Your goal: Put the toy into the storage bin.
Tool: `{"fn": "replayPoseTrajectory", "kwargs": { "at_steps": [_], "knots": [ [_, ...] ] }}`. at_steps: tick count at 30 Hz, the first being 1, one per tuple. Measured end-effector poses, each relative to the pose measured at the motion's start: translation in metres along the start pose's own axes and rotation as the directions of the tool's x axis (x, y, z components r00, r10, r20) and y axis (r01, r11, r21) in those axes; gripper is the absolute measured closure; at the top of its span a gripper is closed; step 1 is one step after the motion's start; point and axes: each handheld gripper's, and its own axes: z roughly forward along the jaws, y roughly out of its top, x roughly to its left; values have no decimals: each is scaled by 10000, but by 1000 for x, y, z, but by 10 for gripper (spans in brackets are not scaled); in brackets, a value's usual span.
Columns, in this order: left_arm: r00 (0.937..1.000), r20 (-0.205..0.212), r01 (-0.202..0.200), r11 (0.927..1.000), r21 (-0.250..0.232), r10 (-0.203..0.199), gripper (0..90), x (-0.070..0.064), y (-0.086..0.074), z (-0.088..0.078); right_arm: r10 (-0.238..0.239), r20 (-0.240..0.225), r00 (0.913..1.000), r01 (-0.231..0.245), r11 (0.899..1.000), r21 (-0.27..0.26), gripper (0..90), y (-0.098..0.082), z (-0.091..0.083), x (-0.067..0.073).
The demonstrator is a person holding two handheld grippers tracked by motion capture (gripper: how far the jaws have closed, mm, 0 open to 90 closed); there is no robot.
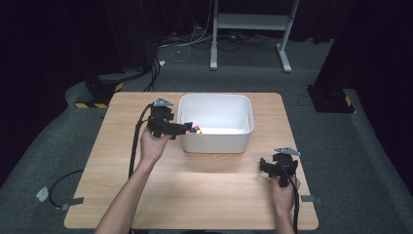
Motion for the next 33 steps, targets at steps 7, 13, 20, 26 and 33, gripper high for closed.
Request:
{"fn": "replayPoseTrajectory", "kwargs": {
  "at_steps": [7, 13, 20, 26, 33],
  "knots": [
    [10000, 17, 24, 10000, -53, -24, 150, 1, -3, -5, 4, -1, 10000, -4, 10000, 1, 130, 0, 0, 0],
    [10000, 33, 40, 9999, -120, -39, 151, 2, -3, -8, 2, -4, 10000, -2, 10000, 2, 130, 0, 0, 0],
    [10000, 32, 35, 9999, -161, -35, 151, 2, -4, -13, -6, -13, 10000, 6, 10000, 4, 130, 0, 0, 0],
    [9998, 105, 147, 9995, -291, -144, 151, 5, -8, -17, -7, -14, 10000, 7, 10000, 4, 130, 0, 0, 0],
    [9992, 111, 399, 9986, -351, -395, 151, 12, -14, -23, -3, -25, 10000, 3, 10000, 8, 130, 0, 0, 1]
  ]
}}
